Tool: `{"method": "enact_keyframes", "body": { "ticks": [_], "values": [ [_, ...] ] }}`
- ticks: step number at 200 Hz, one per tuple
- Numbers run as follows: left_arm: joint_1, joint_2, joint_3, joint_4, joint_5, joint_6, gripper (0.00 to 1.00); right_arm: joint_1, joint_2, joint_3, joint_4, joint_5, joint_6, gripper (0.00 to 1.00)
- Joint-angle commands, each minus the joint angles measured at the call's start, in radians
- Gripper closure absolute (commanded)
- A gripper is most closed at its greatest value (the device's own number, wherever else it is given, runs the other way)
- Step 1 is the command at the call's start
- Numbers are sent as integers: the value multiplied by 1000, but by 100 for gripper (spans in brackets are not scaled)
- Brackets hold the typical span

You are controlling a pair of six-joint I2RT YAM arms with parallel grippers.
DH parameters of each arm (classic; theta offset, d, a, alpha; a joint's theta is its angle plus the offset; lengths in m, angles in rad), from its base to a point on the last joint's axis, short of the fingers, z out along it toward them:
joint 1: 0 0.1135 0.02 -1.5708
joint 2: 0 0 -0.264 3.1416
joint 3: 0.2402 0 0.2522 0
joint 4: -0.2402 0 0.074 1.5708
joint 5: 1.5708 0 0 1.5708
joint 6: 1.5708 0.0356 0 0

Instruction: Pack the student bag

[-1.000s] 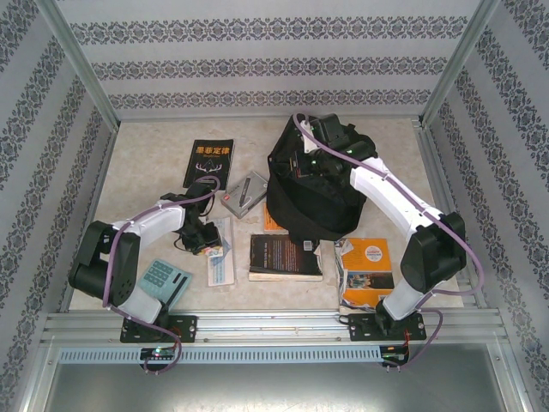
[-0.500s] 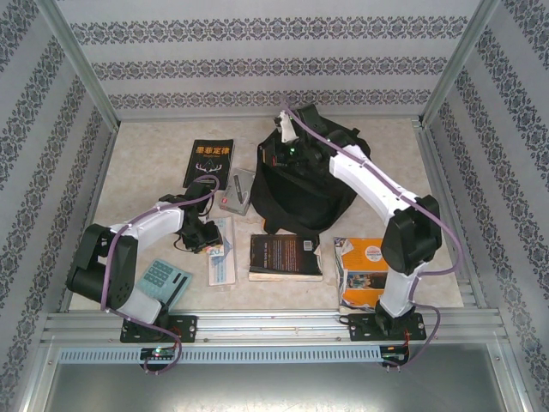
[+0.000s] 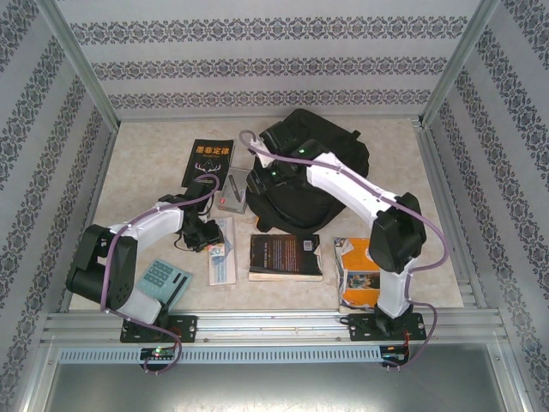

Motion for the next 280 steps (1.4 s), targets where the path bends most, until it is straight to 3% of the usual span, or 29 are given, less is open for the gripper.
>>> {"method": "enact_keyframes", "body": {
  "ticks": [1,28,69,109,185,233,280],
  "values": [
    [10,-17,-10,17,20,0,71,-7,-117,-87,9,123,-96,40],
    [12,-18,-8,18,27,-1,71,-13,-198,-243,88,110,-120,40],
    [12,-16,-9,20,33,0,71,-20,-309,-467,278,-13,-229,44],
    [13,-23,-13,19,31,0,71,-60,-360,-588,392,-57,-328,46],
    [15,-21,-13,24,40,0,71,-80,-322,-622,414,-148,-353,50],
    [17,-25,-15,27,45,0,71,-79,-273,-624,409,-195,-337,64],
    [20,-31,-17,28,44,0,71,-73,-319,-685,459,-188,-324,59]
  ]
}}
